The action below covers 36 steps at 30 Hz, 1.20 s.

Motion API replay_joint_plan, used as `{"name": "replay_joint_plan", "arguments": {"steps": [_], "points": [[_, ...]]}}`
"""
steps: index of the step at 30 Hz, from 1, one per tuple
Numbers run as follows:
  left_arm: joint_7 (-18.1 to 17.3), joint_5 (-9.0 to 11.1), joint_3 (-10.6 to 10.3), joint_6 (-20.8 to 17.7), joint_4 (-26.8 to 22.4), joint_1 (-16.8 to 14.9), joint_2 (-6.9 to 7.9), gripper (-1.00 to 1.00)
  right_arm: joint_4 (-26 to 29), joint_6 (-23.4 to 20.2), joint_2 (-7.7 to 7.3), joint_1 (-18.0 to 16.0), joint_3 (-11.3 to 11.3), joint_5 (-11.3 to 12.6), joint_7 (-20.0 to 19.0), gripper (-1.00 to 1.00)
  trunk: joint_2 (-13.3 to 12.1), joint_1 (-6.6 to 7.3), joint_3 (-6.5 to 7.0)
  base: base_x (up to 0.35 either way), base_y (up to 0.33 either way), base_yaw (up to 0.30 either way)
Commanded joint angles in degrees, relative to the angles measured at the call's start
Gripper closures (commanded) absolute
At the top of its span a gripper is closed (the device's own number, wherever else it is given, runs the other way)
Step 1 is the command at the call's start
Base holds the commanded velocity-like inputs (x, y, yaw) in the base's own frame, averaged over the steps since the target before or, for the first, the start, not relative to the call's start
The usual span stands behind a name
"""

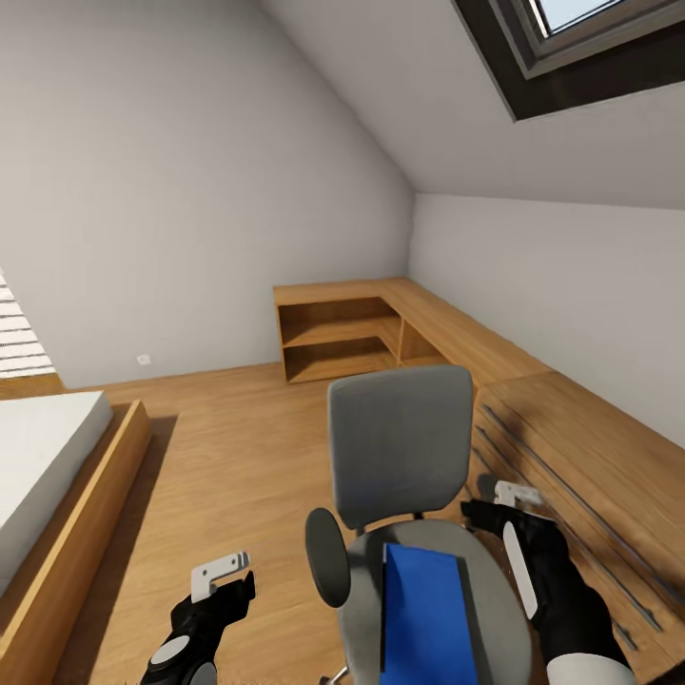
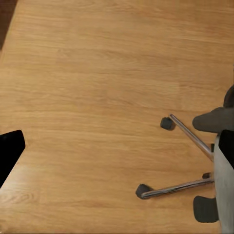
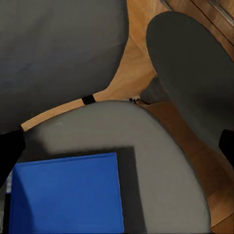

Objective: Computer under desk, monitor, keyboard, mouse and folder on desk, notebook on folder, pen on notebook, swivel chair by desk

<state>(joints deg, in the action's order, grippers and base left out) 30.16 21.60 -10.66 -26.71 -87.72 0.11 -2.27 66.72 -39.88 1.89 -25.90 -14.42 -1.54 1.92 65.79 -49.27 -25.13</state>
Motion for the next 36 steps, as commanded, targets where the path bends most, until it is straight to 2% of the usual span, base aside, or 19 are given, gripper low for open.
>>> {"name": "replay_joint_plan", "arguments": {"steps": [1,17,36], "points": [[0.5,0.5,-0.1,-0.1,-0.1,0.0,0.02,-1.00,0.1,-0.3,0.04,0.0,-0.1,-0.1,0.0,-1.00,0.0,-0.01,-0.05,0.000,0.000,0.279],[0.2,0.5,-0.1,-0.1,-0.3,0.0,-0.02,-1.00,0.1,-0.3,-0.01,0.0,-0.2,-0.1,-0.1,-1.00,0.0,-0.01,-0.25,0.000,0.000,0.248],[0.5,0.5,-0.2,-0.1,-0.5,0.0,-0.18,-1.00,0.5,-0.3,-0.11,0.0,-0.2,-0.1,0.0,-1.00,7.7,-4.18,-3.68,0.000,0.000,0.005]]}}
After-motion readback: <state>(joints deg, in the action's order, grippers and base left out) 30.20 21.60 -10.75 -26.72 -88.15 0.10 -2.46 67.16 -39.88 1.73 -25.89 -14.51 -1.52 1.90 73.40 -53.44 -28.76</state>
